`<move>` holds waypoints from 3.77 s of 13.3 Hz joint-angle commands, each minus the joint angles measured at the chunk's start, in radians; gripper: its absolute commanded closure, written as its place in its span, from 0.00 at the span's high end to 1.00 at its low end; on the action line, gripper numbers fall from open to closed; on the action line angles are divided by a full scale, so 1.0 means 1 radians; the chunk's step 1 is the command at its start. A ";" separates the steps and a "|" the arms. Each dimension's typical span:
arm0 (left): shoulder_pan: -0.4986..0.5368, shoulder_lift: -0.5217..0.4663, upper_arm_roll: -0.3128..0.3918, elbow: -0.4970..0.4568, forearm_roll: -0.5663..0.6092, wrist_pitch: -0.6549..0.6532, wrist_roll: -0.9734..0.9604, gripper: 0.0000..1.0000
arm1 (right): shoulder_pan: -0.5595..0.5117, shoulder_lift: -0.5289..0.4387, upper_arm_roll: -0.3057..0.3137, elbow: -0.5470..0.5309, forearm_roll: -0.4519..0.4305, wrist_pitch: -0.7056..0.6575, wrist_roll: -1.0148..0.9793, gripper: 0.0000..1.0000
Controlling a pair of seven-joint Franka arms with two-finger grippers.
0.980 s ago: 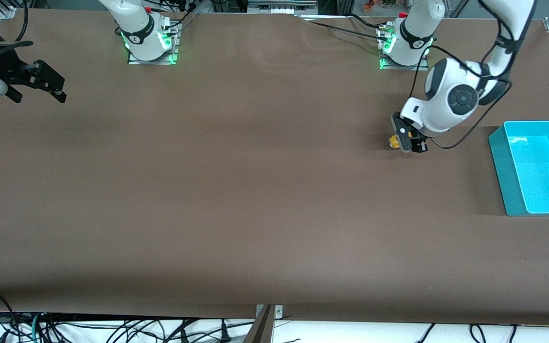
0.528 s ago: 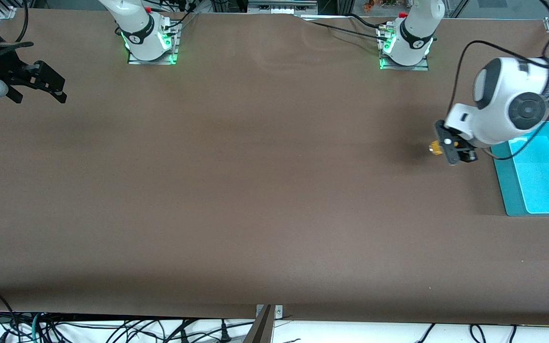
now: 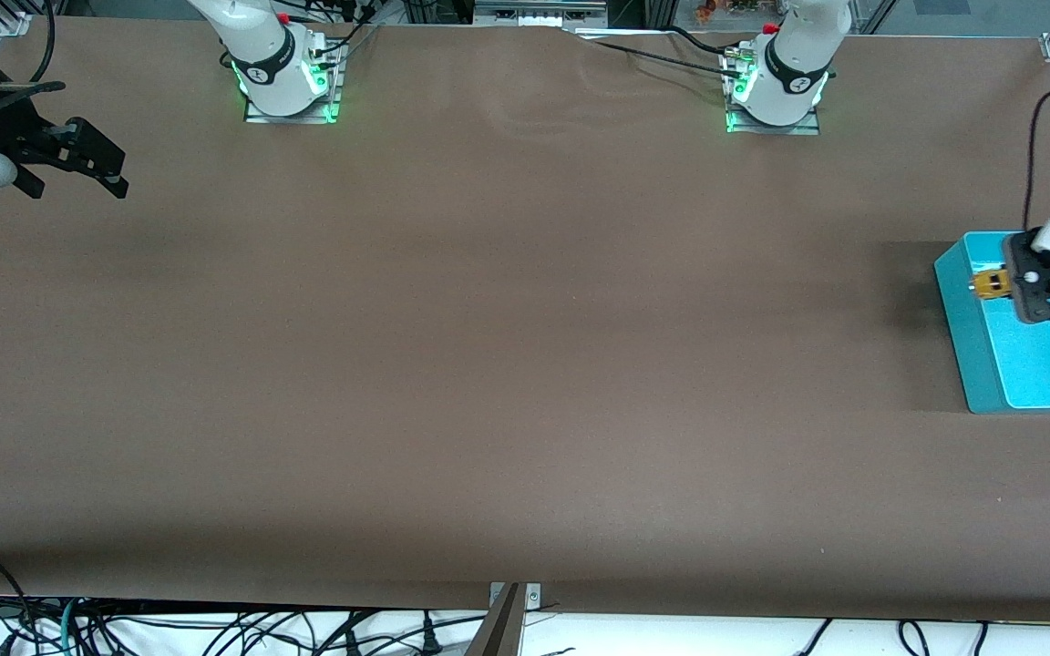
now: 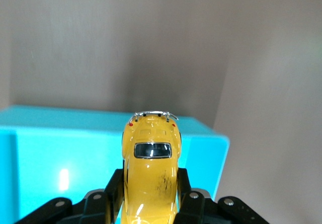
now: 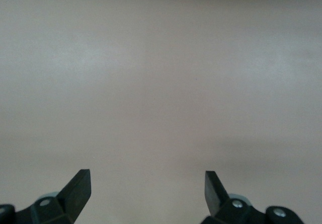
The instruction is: Wind and store yellow beetle car
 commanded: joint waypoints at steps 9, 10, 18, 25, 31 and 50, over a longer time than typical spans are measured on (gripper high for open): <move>0.184 0.297 -0.019 0.061 0.129 0.396 0.130 0.25 | 0.005 0.010 -0.001 0.025 -0.002 -0.020 -0.003 1.00; 0.189 0.305 -0.019 0.061 0.123 0.396 0.130 0.25 | 0.003 0.010 -0.003 0.025 0.001 -0.023 -0.003 1.00; 0.230 0.239 -0.054 0.064 -0.003 0.274 0.155 1.00 | 0.006 0.013 -0.006 0.025 0.004 -0.023 -0.077 1.00; 0.221 0.179 -0.212 0.379 -0.118 -0.309 -0.208 1.00 | 0.008 0.019 -0.007 0.023 0.012 -0.029 -0.181 1.00; 0.221 0.131 -0.479 0.515 -0.109 -0.540 -0.711 1.00 | 0.006 0.019 -0.007 0.023 0.014 -0.038 -0.182 1.00; -0.538 -0.378 0.129 0.078 -0.289 -0.242 -1.638 1.00 | 0.006 0.019 -0.007 0.018 0.024 -0.055 -0.189 1.00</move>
